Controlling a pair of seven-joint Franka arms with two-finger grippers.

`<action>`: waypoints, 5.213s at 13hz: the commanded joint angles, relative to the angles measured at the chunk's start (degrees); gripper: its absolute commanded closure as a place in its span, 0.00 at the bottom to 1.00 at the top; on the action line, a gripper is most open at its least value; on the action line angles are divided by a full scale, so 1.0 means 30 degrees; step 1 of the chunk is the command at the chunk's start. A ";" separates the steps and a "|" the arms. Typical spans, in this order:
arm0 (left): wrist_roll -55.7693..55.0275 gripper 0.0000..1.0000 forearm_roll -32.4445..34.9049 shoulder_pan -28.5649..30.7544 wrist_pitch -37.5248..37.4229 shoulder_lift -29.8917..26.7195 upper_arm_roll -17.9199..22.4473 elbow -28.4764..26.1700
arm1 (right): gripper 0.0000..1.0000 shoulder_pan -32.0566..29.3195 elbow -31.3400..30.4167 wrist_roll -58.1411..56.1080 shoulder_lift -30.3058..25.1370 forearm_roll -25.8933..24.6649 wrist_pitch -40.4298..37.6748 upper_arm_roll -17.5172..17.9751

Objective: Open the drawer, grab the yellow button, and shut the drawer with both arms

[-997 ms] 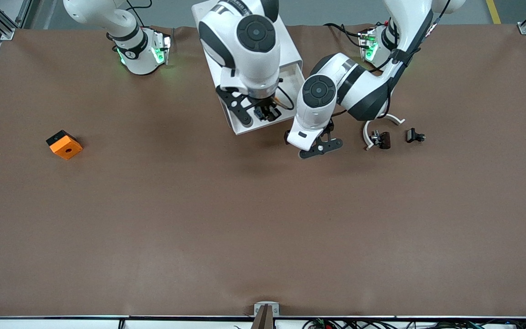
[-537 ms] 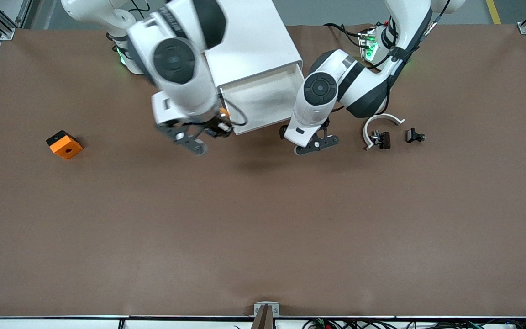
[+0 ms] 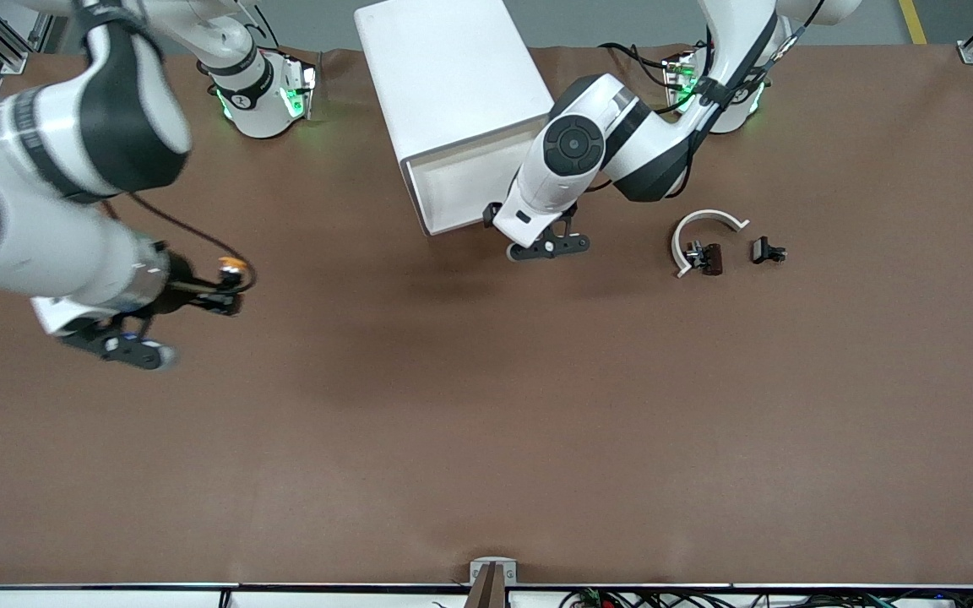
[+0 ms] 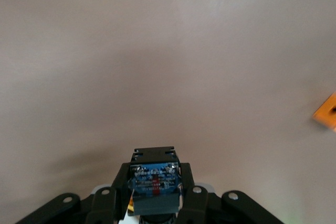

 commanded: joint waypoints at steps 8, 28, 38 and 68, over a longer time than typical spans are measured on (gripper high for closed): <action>-0.1954 0.00 -0.2082 -0.0077 -0.0870 0.0400 -0.2671 -0.0555 | 1.00 -0.5884 -0.1024 -0.9032 0.2904 -0.1376 0.5654 0.0504; -0.6827 0.00 0.2752 0.8852 -0.5632 -0.0361 -0.2819 0.3104 | 1.00 -0.8377 -0.7587 -1.0911 0.5222 -0.2694 1.4916 0.0474; -0.0486 0.00 0.8282 1.2138 -0.9449 -0.2057 -0.2528 0.5273 | 1.00 -0.8496 -0.7618 -1.0032 0.5983 -0.2401 1.5562 0.0533; 1.5411 0.00 0.3660 0.9621 -1.1593 -1.0791 0.5149 0.1703 | 0.00 -0.3343 -0.2051 -0.6838 -0.1657 -0.2547 0.2381 0.0709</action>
